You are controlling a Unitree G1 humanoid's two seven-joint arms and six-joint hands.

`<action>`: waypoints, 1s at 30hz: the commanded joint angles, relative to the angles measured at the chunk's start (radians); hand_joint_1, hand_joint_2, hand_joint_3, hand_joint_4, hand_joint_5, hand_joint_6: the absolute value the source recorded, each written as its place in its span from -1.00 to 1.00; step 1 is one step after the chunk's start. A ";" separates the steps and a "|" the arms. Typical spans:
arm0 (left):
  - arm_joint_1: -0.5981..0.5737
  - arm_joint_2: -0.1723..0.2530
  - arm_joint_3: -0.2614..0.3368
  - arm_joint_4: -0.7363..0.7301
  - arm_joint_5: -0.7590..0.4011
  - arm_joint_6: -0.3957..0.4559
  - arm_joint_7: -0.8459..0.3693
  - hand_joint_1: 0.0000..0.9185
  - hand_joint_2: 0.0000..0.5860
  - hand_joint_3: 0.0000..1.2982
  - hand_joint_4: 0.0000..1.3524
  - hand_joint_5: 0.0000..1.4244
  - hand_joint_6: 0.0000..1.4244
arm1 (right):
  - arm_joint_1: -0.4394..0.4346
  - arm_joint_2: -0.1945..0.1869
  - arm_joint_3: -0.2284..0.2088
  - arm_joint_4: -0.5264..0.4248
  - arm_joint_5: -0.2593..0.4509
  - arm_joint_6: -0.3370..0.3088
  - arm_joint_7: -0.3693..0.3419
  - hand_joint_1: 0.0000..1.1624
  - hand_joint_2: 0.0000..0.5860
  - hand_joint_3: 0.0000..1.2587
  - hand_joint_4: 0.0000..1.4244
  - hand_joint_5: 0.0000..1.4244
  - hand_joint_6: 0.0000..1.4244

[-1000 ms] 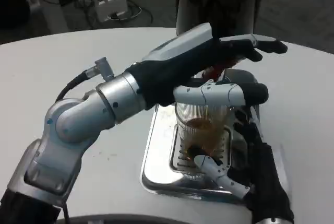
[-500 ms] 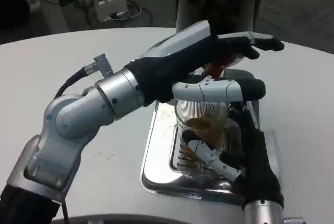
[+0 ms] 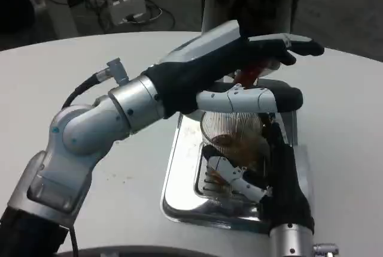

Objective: Grasp the cup under the faucet to collect the drink, then remove the cup.

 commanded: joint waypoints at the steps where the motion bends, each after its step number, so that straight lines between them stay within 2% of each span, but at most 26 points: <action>1: 0.005 0.019 -0.003 0.016 0.011 0.009 -0.018 -1.00 -0.96 -0.65 -0.77 -0.72 -0.78 | -0.004 0.069 0.013 0.029 -0.006 -0.021 -0.026 0.34 -0.45 -0.88 -0.83 -0.78 -0.68; 6: 0.006 0.023 0.001 0.014 0.007 0.010 -0.019 -1.00 -0.96 -0.65 -0.77 -0.72 -0.78 | -0.007 0.072 0.019 0.035 -0.032 -0.015 -0.077 0.37 -0.47 -0.82 -0.75 -0.69 -0.59; 11: 0.014 0.028 0.009 0.008 -0.002 0.014 -0.018 -1.00 -0.96 -0.65 -0.77 -0.72 -0.78 | -0.007 0.088 0.030 0.039 -0.067 -0.010 -0.155 0.40 -0.48 -0.67 -0.51 -0.44 -0.38; 13: 0.022 0.027 0.020 0.003 -0.022 0.027 -0.024 -1.00 -0.96 -0.65 -0.77 -0.72 -0.78 | -0.016 0.084 0.033 0.051 -0.062 -0.014 -0.155 0.47 -0.46 -0.44 -0.26 -0.18 -0.24; 15: 0.024 0.027 0.026 0.002 -0.032 0.034 -0.029 -1.00 -0.96 -0.65 -0.78 -0.72 -0.78 | -0.019 0.078 0.043 0.061 -0.074 -0.015 -0.163 0.49 -0.45 -0.27 -0.11 -0.02 -0.19; 19: 0.025 0.032 0.028 0.004 -0.038 0.034 -0.032 -1.00 -0.96 -0.65 -0.78 -0.72 -0.78 | -0.015 0.076 0.054 0.066 -0.093 -0.021 -0.192 0.52 -0.44 -0.08 0.06 0.17 -0.05; 22: 0.028 0.034 0.029 0.001 -0.041 0.034 -0.032 -1.00 -0.96 -0.65 -0.79 -0.72 -0.78 | -0.009 0.079 0.055 0.061 -0.096 -0.027 -0.202 0.55 -0.47 0.10 0.18 0.33 0.23; 23: 0.029 0.034 0.030 0.000 -0.042 0.034 -0.032 -1.00 -0.96 -0.65 -0.79 -0.72 -0.78 | -0.008 0.078 0.056 0.059 -0.098 -0.028 -0.204 0.55 -0.48 0.13 0.21 0.40 0.42; 26: 0.033 0.034 0.032 -0.006 -0.044 0.034 -0.031 -1.00 -0.96 -0.65 -0.79 -0.72 -0.78 | -0.003 0.071 0.060 0.041 -0.111 -0.027 -0.209 0.56 -0.49 0.20 0.28 0.51 0.59; 28: 0.036 0.034 0.035 -0.014 -0.047 0.038 -0.029 -1.00 -0.96 -0.65 -0.79 -0.72 -0.78 | 0.005 0.070 0.064 0.028 -0.113 -0.030 -0.210 0.57 -0.55 0.27 0.36 0.64 0.85; 30: 0.043 0.035 0.042 -0.031 -0.055 0.047 -0.030 -1.00 -0.96 -0.66 -0.80 -0.73 -0.79 | 0.021 0.067 0.072 0.000 -0.122 -0.035 -0.213 0.57 -0.56 0.30 0.37 0.68 0.93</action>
